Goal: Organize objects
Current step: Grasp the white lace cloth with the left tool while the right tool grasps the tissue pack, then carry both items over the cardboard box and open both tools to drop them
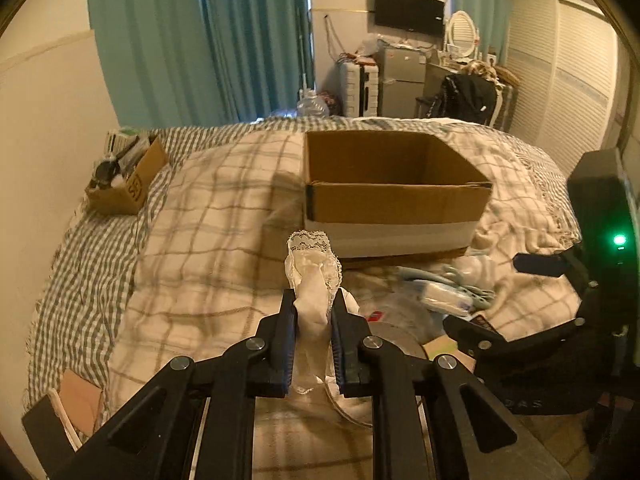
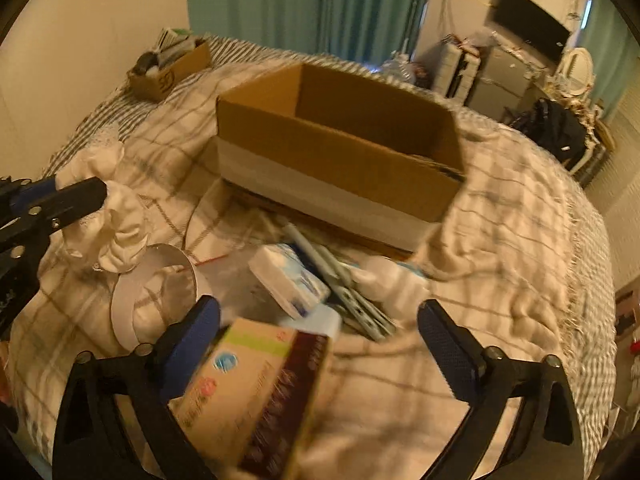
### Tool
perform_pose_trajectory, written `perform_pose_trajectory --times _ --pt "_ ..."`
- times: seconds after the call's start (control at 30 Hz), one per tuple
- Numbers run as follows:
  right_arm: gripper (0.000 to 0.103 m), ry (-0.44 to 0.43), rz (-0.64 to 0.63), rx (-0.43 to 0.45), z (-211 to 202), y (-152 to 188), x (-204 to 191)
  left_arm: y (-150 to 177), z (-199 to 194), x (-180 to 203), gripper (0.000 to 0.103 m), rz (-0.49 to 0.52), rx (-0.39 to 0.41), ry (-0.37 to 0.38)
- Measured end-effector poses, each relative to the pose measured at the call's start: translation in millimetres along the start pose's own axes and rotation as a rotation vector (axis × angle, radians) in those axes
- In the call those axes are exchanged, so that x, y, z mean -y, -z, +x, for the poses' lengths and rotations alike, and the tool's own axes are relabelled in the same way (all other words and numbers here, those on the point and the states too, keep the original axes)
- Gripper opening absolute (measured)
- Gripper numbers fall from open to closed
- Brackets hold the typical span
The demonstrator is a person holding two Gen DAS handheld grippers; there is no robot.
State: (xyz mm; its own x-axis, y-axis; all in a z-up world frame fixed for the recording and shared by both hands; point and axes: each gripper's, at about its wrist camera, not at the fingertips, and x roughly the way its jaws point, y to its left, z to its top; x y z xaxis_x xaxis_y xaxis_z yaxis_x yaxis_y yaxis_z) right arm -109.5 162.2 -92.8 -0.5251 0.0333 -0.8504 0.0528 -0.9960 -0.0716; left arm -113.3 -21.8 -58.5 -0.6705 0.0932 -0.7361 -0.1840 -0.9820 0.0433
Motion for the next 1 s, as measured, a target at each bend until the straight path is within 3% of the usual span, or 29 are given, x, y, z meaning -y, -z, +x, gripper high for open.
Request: perform_pose_trajectory --times 0.13,0.3,0.4,0.7,1.0 --pt "0.079 -0.016 -0.001 -0.048 25.3 -5.2 -5.8 1.3 12.3 -10.4 0.016 -0.002 -0.027 0.011" --pt "0.040 -0.038 0.022 -0.083 40.3 -4.3 -6.1 2.3 19.3 -18.8 0.016 -0.016 -0.043 0.032" --pt "0.031 -0.021 0.015 -0.070 33.5 -4.0 -7.1 2.4 17.5 -21.5 0.016 -0.018 -0.041 0.048" --pt "0.022 -0.021 0.011 0.031 -21.5 -6.8 -5.9 -4.9 -21.1 -27.3 0.016 -0.013 0.032 0.082" --pt "0.021 0.013 -0.021 0.170 -99.5 -18.7 -6.8 -25.2 -64.6 -15.6 0.016 0.022 0.111 0.127"
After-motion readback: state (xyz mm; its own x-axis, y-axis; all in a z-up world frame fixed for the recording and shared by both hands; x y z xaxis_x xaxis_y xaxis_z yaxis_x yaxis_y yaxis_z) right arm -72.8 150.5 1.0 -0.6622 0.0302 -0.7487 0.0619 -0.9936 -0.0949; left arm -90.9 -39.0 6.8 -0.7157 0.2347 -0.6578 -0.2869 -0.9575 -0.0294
